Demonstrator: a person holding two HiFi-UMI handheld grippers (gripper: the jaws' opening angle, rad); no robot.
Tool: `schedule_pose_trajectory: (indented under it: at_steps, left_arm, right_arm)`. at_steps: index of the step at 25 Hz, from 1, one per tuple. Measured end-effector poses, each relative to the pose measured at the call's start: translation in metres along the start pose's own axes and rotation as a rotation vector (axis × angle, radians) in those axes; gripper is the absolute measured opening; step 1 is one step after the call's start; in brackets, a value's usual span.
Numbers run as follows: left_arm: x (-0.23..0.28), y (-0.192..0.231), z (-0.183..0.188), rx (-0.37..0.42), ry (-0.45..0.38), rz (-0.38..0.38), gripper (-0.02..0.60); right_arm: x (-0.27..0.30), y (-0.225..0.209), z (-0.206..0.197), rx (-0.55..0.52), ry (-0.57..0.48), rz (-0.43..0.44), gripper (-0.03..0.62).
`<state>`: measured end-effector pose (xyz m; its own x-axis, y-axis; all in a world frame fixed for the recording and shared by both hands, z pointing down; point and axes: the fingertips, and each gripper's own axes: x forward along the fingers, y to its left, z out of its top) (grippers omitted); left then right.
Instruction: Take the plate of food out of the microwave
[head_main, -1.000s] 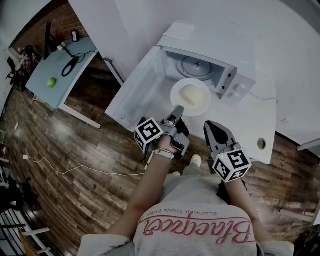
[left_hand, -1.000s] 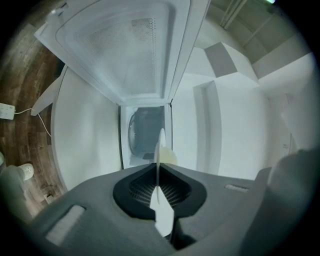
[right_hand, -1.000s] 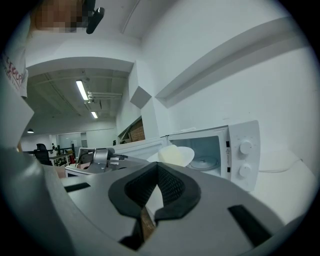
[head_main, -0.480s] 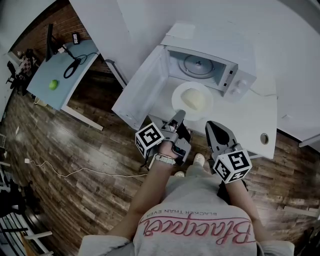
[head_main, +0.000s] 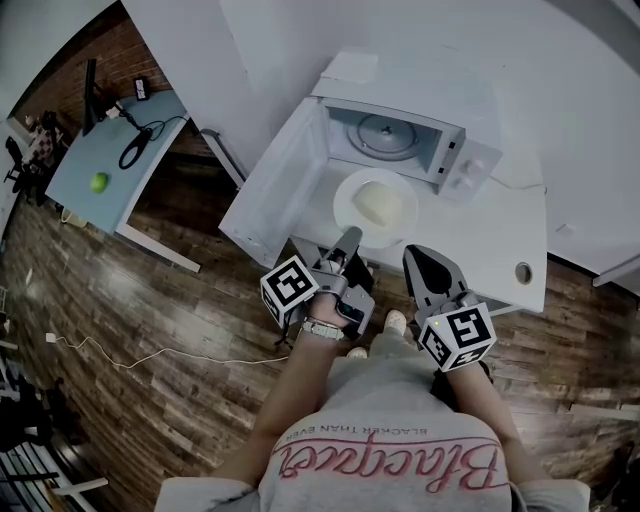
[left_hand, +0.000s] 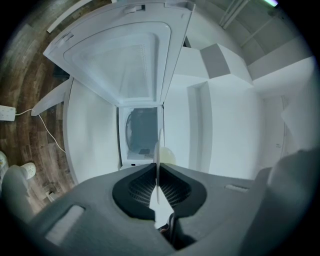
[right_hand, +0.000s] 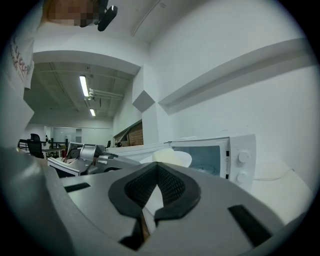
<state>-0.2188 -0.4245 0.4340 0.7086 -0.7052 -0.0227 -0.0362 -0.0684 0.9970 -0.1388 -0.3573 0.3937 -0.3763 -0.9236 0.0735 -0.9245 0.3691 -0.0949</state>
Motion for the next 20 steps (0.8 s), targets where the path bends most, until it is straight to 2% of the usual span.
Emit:
schedule_pose_trajectory:
  at_steps: [8, 14, 20]
  left_arm:
    - [0.004, -0.009, -0.003, -0.016, -0.012, 0.009, 0.017]
    - [0.012, -0.019, -0.009, -0.016, -0.025, 0.009, 0.017]
    - [0.035, -0.027, -0.016, -0.014, -0.047, 0.011, 0.017]
  right_arm:
    - [-0.005, -0.018, 0.011, -0.01, 0.01, -0.043, 0.006]
    - [-0.005, -0.026, 0.033, -0.118, -0.007, -0.026, 0.006]
    - [-0.002, -0.052, 0.043, -0.102, -0.024, -0.01, 0.006]
